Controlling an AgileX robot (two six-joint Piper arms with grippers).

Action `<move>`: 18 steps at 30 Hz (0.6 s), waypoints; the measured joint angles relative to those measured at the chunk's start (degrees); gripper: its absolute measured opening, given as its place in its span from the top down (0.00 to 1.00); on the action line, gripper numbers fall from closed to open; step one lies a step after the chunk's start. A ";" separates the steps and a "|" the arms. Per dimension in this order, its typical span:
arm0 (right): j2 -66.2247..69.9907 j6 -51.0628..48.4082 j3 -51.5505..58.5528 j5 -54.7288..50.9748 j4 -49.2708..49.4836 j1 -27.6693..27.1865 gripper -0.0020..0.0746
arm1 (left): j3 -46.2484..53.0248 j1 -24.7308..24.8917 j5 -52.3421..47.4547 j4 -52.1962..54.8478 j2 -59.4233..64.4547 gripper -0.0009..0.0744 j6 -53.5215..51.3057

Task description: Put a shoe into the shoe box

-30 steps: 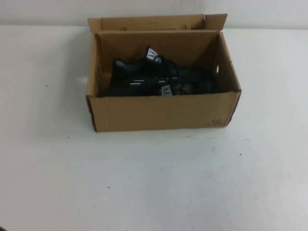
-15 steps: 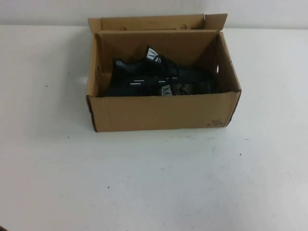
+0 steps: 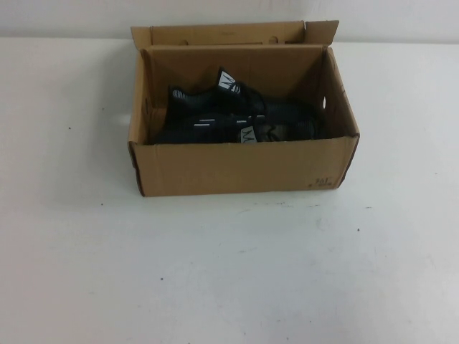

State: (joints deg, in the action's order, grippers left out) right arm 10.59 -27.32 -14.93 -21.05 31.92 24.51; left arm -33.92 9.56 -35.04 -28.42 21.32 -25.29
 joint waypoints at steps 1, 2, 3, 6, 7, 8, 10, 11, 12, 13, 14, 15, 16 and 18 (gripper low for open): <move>0.00 0.00 0.00 -0.45 0.00 0.00 1.00 | 0.00 0.00 0.00 0.00 -0.70 0.99 0.00; 0.00 0.00 0.00 -0.76 0.00 0.00 1.00 | 0.26 0.00 0.12 0.00 -1.78 0.99 0.00; 0.00 0.00 0.00 -1.00 0.00 0.00 1.00 | 0.69 0.00 0.35 0.11 -3.08 0.99 0.00; 0.00 0.00 0.00 -1.50 0.00 0.00 1.00 | 3.49 0.00 2.62 2.33 -7.45 0.99 0.00; 0.00 0.00 0.00 -1.77 0.00 0.00 1.00 | 4.85 0.00 3.90 3.23 -9.23 0.99 0.00; 0.00 0.00 0.00 -1.99 0.00 0.00 1.00 | 6.88 0.00 6.19 4.15 -11.11 0.99 0.00; 0.00 0.00 0.00 -2.68 0.00 0.00 1.00 | 11.23 -0.24 11.81 4.95 -14.63 0.99 0.00; 0.00 0.00 0.00 -2.98 0.00 0.00 1.00 | 13.80 -0.52 14.99 5.27 -16.60 0.99 0.00; 0.00 0.00 0.00 -3.25 0.00 0.00 1.00 | 16.38 -0.78 17.56 6.25 -18.37 0.99 0.71; 0.00 0.00 0.00 -3.44 0.00 0.00 1.00 | 18.88 -1.10 19.54 8.34 -19.67 0.99 2.69; 0.00 0.00 0.00 -3.58 0.00 0.00 1.00 | 21.24 -1.53 20.83 11.78 -20.91 0.99 6.59; 0.00 0.00 0.00 -3.71 0.00 0.00 1.00 | 23.42 -2.08 21.53 16.22 -21.58 0.99 12.03; 0.00 0.00 0.00 -3.81 0.00 0.00 1.00 | 25.04 -2.60 21.66 19.99 -21.74 0.99 16.79; 0.00 0.00 0.00 -3.81 0.00 0.00 1.00 | 28.68 -3.88 21.54 26.95 -21.84 0.99 26.40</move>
State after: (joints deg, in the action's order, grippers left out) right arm 10.59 -27.32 -14.93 -24.86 31.92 24.51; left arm -5.24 5.68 -13.50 -1.46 -0.53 1.11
